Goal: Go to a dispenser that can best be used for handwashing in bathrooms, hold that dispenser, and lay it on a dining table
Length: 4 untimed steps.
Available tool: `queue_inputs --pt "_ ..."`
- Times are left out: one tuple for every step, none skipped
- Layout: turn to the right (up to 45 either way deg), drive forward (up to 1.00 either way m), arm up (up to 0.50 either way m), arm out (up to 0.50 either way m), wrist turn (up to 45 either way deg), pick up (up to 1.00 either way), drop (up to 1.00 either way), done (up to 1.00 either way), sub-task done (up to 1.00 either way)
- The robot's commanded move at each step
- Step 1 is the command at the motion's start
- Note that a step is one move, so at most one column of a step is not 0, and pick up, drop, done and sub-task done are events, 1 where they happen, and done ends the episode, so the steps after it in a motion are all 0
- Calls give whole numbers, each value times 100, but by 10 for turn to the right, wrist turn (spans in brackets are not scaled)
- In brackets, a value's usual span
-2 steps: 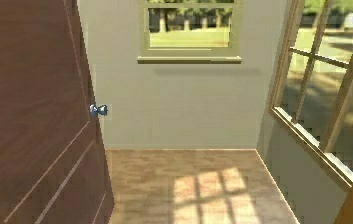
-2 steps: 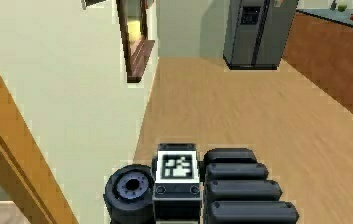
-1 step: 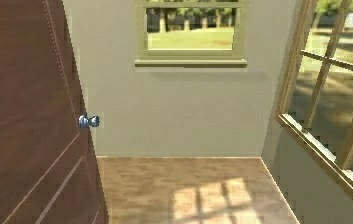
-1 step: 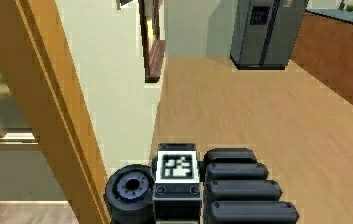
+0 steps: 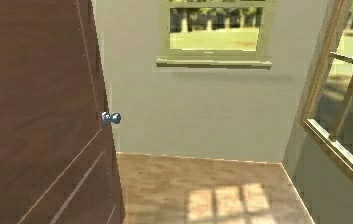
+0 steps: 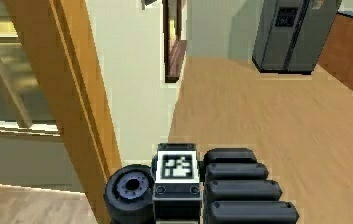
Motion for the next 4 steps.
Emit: queue_inputs --pt "0 90 0 0 0 0 0 0 0" --pt "-60 0 0 0 0 0 0 0 0" --pt "0 60 0 0 0 0 0 0 0" --pt "-450 0 0 0 0 0 0 0 0"
